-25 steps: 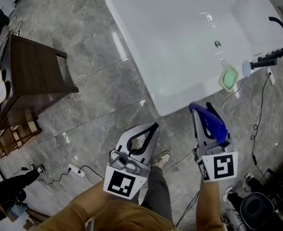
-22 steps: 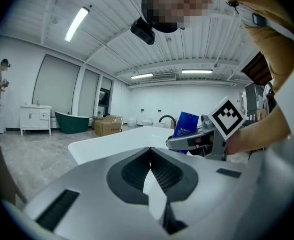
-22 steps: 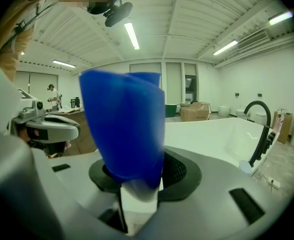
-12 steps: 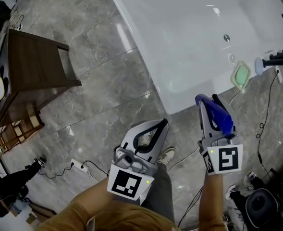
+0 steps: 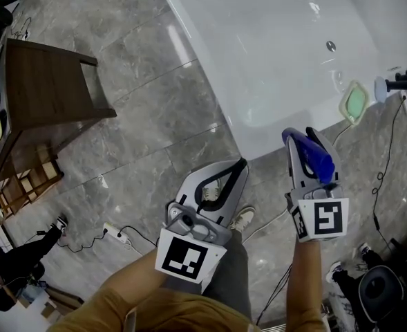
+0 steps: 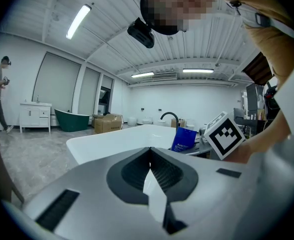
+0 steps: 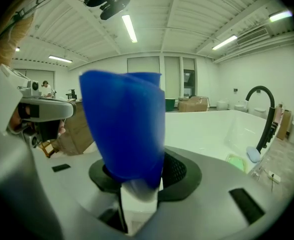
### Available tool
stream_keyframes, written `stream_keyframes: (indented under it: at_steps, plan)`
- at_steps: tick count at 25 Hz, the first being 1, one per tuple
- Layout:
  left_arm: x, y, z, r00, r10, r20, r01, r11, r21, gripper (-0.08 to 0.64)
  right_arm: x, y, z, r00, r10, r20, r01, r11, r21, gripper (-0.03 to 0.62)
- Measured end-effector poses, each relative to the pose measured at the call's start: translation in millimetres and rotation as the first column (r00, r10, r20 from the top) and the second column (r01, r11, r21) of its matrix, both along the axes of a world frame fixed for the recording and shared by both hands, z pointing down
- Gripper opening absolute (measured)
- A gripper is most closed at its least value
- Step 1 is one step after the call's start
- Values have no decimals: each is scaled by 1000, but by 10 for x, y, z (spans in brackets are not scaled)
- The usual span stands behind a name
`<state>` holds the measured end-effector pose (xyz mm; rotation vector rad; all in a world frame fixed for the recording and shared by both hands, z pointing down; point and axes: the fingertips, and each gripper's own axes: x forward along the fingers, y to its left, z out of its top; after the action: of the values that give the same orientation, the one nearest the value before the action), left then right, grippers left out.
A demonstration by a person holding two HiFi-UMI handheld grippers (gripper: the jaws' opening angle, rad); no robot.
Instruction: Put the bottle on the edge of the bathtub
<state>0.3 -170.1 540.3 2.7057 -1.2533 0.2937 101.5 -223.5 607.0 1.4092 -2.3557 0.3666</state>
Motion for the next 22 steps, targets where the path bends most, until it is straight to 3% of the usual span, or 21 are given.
stream_keyframes:
  at_steps: [22]
  plan:
    - [-131, -59, 200, 1000, -1, 1, 1, 999, -38, 5, -112, -144, 334, 999, -7, -35, 6, 999, -37, 152]
